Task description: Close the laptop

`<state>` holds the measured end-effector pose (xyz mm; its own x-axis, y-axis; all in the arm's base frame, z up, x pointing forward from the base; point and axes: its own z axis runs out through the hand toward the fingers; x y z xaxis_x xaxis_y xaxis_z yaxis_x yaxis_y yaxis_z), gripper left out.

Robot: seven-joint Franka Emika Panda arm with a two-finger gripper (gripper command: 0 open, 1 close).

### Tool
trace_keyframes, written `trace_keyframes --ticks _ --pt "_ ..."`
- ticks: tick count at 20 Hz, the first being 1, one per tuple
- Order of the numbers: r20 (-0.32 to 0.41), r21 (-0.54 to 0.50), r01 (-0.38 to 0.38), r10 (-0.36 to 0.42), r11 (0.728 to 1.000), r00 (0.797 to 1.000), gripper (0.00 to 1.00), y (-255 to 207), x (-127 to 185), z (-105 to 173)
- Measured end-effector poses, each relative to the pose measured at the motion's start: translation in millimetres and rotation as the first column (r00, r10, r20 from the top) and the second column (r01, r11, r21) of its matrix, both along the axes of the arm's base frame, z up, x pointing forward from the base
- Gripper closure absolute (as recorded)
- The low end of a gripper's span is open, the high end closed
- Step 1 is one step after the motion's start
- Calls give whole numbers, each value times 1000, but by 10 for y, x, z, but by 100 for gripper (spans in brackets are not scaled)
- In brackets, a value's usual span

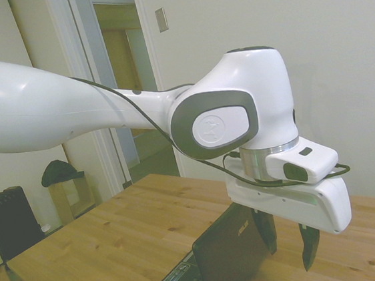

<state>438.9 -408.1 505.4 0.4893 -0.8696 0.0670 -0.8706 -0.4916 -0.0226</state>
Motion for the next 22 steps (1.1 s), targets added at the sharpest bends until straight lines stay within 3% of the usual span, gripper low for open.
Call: trace_keyframes --ticks 11,22 --pt "13 -14 -17 17 1000 1000 100 120 115 18" --pt "7 -24 -65 65 998 998 100 1165 539 -72"
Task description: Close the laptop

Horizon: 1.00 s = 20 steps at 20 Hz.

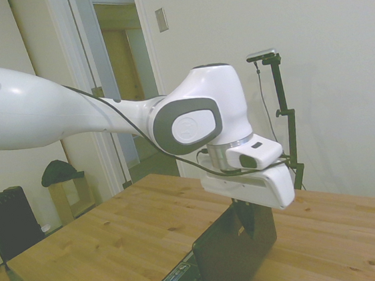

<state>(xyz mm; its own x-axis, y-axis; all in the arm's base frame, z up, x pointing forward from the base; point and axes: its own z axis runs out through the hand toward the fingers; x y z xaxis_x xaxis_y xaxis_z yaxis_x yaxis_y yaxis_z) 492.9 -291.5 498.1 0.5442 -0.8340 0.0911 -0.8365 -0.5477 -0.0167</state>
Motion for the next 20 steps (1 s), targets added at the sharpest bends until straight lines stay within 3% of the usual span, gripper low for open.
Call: trace_keyframes --ticks 6,13,17,20 --pt "6 0 -23 23 1000 1000 100 563 199 -106" --pt "-18 14 -55 55 998 998 100 1200 389 -641" --pt "-51 18 -59 60 998 997 100 1259 455 -1070" --pt "-54 16 -62 62 998 997 100 1259 510 -1152"
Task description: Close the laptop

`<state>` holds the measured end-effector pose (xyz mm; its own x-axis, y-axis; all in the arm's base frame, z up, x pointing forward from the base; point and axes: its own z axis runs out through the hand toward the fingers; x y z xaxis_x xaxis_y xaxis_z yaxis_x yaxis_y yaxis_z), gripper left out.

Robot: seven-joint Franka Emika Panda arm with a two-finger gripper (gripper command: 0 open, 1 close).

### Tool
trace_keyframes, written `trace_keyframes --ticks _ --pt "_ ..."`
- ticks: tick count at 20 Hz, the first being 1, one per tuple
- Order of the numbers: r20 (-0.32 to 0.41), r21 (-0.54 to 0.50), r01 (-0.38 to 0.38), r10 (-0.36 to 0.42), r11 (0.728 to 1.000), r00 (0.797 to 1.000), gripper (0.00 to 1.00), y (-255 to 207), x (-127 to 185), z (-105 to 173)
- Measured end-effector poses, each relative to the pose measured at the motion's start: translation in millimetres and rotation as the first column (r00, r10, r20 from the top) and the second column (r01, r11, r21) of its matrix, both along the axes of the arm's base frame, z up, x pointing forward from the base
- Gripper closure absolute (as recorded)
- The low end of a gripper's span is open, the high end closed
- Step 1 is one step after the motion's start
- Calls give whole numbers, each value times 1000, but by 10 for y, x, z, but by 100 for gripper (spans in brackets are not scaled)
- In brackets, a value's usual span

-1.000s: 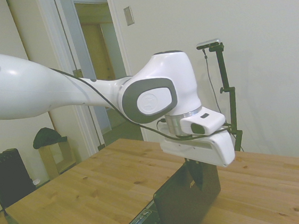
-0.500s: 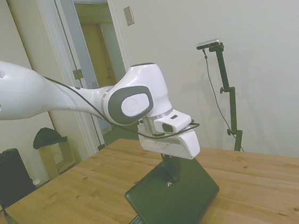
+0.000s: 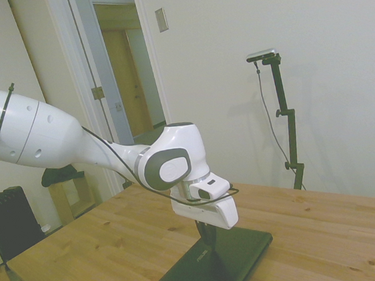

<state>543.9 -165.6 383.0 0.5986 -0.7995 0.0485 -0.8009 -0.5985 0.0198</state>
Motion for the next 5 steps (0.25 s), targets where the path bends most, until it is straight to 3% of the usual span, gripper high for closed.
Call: trace_keyframes --ticks 4,5 --pt "42 -2 -19 19 1000 999 100 129 72 369" --pt "45 3 -28 28 1000 999 0 199 55 550"
